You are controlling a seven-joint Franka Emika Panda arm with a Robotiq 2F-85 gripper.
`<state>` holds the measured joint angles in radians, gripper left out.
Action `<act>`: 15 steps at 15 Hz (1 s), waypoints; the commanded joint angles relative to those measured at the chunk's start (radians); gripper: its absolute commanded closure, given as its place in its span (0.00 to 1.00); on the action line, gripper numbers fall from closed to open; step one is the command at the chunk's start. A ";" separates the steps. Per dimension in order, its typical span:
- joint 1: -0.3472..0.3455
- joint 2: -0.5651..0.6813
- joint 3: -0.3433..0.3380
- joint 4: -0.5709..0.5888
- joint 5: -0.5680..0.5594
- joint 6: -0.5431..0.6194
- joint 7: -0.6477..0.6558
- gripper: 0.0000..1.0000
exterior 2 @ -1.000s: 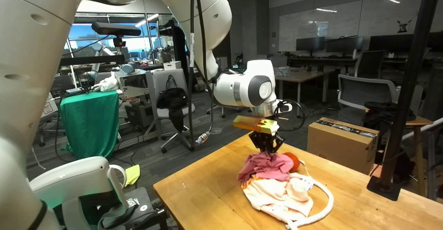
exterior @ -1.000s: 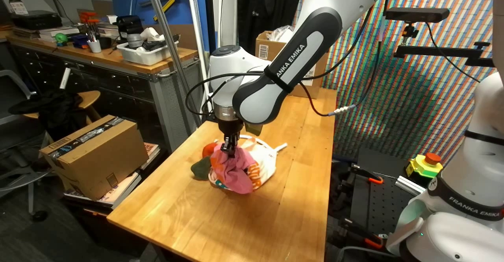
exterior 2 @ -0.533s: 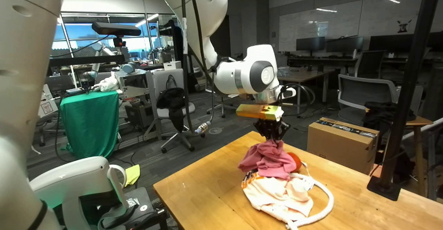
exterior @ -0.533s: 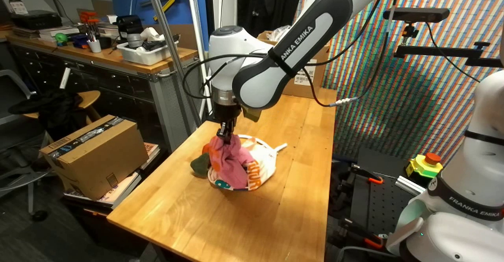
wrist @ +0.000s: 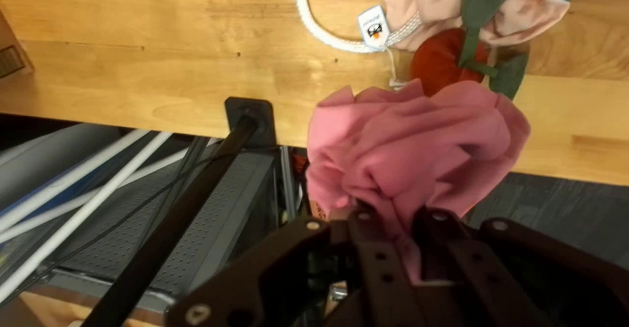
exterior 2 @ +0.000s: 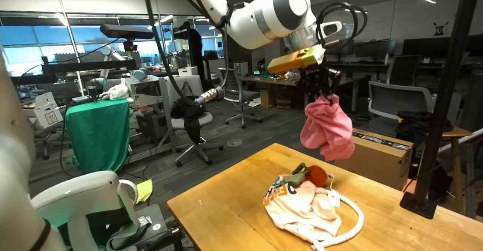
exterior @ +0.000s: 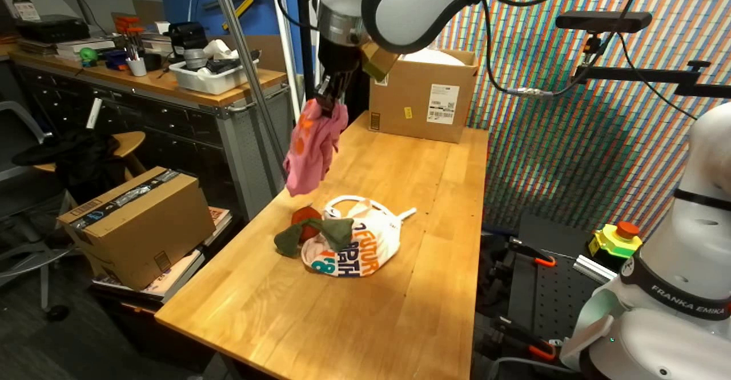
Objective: Separate the things on the heap
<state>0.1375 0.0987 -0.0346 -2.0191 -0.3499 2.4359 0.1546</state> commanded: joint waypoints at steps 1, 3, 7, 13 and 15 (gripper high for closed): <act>-0.035 -0.104 0.013 0.000 -0.065 -0.054 0.055 0.96; -0.060 -0.137 0.016 0.000 -0.072 -0.076 0.055 0.96; -0.126 -0.183 -0.005 -0.007 -0.049 -0.097 0.035 0.96; -0.265 -0.223 -0.098 -0.005 -0.016 -0.086 0.039 0.96; -0.309 -0.217 -0.138 0.008 0.020 -0.084 0.032 0.96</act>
<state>-0.1208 -0.1010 -0.1358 -2.0201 -0.3735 2.3435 0.1841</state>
